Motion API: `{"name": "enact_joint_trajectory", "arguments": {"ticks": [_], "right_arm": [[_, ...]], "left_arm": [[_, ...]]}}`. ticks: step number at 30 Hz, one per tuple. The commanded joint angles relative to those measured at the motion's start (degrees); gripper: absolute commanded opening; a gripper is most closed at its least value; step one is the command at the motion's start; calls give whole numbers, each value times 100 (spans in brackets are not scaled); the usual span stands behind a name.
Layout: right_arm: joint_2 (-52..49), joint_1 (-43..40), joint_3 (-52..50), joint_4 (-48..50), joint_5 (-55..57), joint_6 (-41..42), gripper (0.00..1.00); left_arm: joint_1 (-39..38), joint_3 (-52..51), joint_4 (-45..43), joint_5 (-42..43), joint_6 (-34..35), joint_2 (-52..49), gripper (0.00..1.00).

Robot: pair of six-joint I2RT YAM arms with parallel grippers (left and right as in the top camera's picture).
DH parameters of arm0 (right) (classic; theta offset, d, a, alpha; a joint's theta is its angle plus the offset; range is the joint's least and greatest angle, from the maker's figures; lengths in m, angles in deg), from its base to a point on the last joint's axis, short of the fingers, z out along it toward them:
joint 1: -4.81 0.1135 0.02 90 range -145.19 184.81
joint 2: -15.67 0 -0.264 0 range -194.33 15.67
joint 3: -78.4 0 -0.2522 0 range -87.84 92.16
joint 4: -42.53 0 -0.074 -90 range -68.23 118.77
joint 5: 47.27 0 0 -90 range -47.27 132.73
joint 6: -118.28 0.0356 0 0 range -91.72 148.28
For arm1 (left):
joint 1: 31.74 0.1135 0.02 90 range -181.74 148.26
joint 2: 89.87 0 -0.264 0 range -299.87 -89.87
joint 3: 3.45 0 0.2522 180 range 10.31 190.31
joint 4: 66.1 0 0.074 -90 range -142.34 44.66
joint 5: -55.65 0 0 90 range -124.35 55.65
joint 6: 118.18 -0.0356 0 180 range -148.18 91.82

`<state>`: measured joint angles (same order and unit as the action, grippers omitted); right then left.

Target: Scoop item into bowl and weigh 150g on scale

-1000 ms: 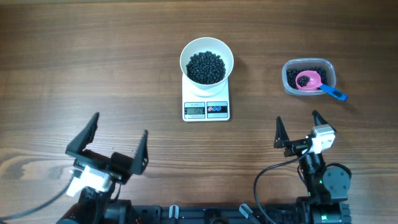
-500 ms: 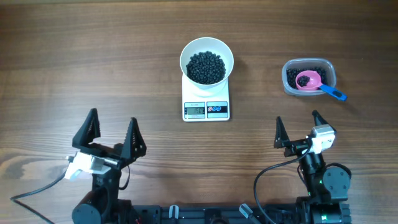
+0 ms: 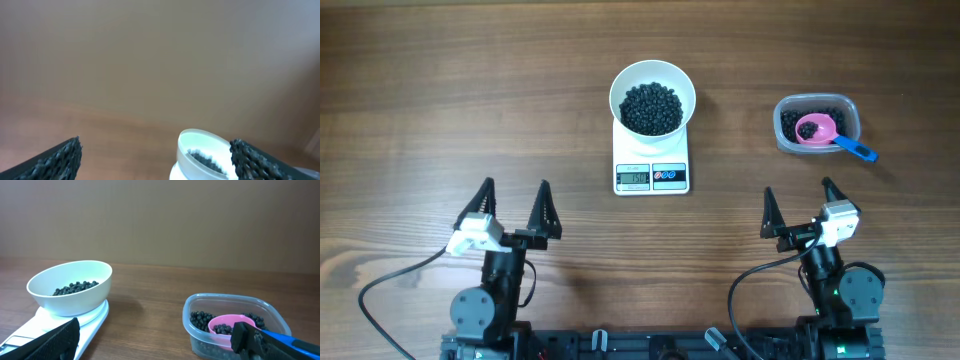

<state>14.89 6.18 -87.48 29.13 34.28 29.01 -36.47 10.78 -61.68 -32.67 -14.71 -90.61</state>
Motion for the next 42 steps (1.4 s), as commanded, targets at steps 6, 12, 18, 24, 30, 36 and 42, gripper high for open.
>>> {"name": "enact_joint_trajectory", "arguments": {"ticks": [6, 12, 18, 24, 30, 36, 42], "right_arm": [[57, 24, -4, 11, 98, -59, 100], [57, 24, -4, 11, 101, -59, 100], [57, 24, -4, 11, 101, -59, 100], [57, 24, -4, 11, 101, -59, 100], [57, 24, -4, 11, 101, -59, 100], [57, 24, -4, 11, 98, -57, 100], [57, 24, -4, 11, 98, -61, 100]], "left_arm": [[46, -15, 1366, -125, 48, 57, 100], [46, -15, 1366, -114, 48, 57, 100], [46, -15, 1366, -114, 48, 57, 100], [46, -15, 1366, -114, 48, 57, 100], [46, -15, 1366, -114, 48, 52, 100], [46, -15, 1366, -114, 48, 52, 100], [46, -15, 1366, -114, 48, 52, 100]]}}
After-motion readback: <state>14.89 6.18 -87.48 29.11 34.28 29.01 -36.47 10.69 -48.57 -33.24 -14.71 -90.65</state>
